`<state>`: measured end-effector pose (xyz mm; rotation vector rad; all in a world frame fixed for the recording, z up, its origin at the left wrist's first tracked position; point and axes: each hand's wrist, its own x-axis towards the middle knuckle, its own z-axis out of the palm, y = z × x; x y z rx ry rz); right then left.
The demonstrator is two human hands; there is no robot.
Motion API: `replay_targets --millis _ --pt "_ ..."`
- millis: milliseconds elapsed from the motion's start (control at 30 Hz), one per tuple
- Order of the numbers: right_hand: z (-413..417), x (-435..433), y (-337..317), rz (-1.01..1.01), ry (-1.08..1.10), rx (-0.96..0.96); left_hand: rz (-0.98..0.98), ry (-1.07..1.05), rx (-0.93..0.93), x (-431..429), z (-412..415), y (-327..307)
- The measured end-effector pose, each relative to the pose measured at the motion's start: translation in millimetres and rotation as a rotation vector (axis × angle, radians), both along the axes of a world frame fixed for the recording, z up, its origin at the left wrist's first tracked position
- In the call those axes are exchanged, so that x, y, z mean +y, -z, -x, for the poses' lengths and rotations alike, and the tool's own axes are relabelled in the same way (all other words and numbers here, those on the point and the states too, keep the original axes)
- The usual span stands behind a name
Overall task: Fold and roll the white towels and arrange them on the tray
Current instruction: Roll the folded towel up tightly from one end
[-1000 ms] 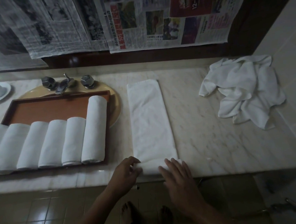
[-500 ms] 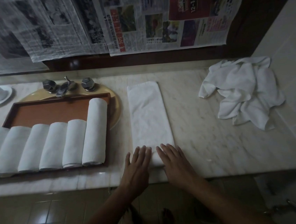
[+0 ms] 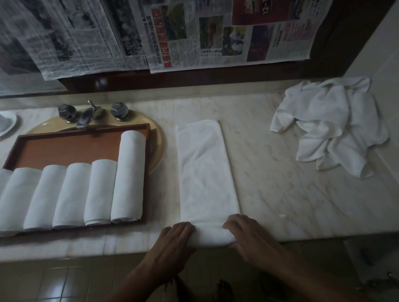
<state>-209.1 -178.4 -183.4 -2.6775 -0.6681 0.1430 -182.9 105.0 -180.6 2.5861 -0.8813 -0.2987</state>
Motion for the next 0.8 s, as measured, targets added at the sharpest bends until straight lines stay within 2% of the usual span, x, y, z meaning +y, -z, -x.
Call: replay_targets --millis 133,267,400,533,600,667,733,800 --pt "-6 -4 -4 0.056 0.042 -0.029 0.08 -0.069 0.109 2 -6 -1" --pt "-6 1 -7 0.1 0.108 -0.066 -0.007 -0.137 0.142 1 -17 -7" --pt "20 24 -7 0.103 0.131 -0.201 -0.074 -0.142 0.237 0 -33 -14" --pt "36 38 6 0.166 0.126 -0.201 0.001 -0.235 0.326 -3 -40 -16" --pt "32 40 8 0.185 0.148 -0.172 0.058 -0.278 0.208 -7 -34 -19" --pt "26 42 7 0.202 0.154 -0.159 0.044 -0.199 0.059 -14 -26 -21" --pt "20 41 9 0.227 0.155 -0.15 -0.007 -0.084 0.01 -19 -22 -21" --pt "12 39 11 0.247 0.16 -0.135 -0.081 -0.058 0.021 -17 -24 -16"
